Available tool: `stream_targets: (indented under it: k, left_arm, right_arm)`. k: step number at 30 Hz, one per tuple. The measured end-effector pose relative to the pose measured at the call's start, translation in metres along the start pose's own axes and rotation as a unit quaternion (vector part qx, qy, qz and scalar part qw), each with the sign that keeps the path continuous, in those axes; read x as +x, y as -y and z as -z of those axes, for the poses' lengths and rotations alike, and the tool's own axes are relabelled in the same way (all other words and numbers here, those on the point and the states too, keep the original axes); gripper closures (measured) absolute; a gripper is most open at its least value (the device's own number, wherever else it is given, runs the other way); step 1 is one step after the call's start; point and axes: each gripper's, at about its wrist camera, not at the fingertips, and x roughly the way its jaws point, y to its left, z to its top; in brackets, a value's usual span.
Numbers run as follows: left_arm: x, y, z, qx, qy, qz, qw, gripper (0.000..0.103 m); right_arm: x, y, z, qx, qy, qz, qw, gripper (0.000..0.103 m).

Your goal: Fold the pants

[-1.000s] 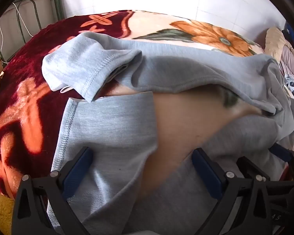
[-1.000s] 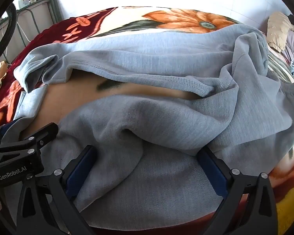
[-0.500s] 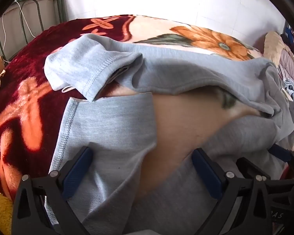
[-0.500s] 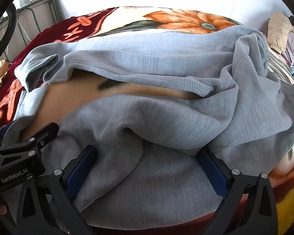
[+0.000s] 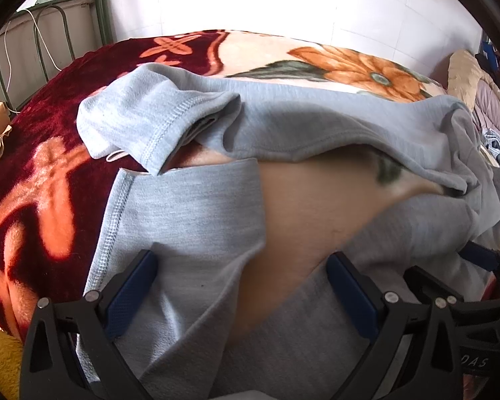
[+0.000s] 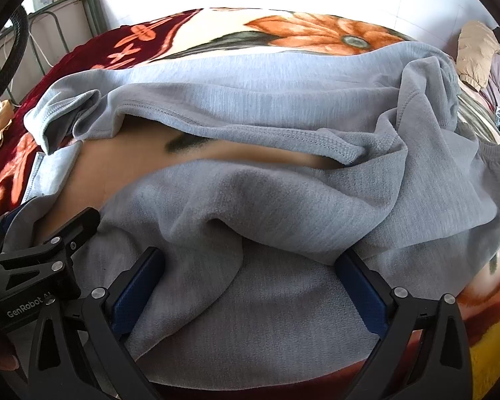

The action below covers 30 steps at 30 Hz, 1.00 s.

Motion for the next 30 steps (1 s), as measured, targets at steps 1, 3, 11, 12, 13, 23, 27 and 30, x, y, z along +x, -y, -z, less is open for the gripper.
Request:
stream_targets:
  k: [1,3,11,12,13,23,27,30]
  left_arm:
    - [0.0,0.0,0.0,0.0,0.0,0.0,1.0,0.0]
    - [0.0,0.0,0.0,0.0,0.0,0.0,1.0,0.0]
    - [0.0,0.001,0.0,0.001,-0.001,-0.001,1.0,0.0]
    - [-0.001,0.001,0.0,0.002,-0.001,0.0,1.0,0.0]
    - [-0.001,0.0,-0.001,0.001,-0.001,0.001,1.0,0.0]
    - [-0.016,-0.002,-0.013,-0.001,-0.008,0.018,0.9998,0.002]
    - [-0.031,-0.015,-0.015,-0.031,-0.013,0.032,0.9989,0.002]
    - [-0.046,-0.026,-0.025,-0.042,0.0,0.022,0.9989,0.002]
  right_arm:
    - [0.0,0.0,0.0,0.0,0.0,0.0,1.0,0.0]
    - [0.0,0.0,0.0,0.0,0.0,0.0,1.0,0.0]
    - [-0.001,0.001,0.0,0.0,0.002,-0.001,1.0,0.0]
    - [-0.002,0.001,0.0,0.001,0.004,-0.002,1.0,0.0]
    - [-0.003,0.002,0.0,0.005,0.009,-0.005,1.0,0.0]
    - [-0.011,0.008,-0.003,0.016,0.023,-0.035,0.999,0.0]
    - [-0.023,0.011,-0.008,0.016,0.021,-0.067,0.997,0.004]
    - [-0.035,0.018,-0.019,0.019,0.026,-0.089,0.995,0.006]
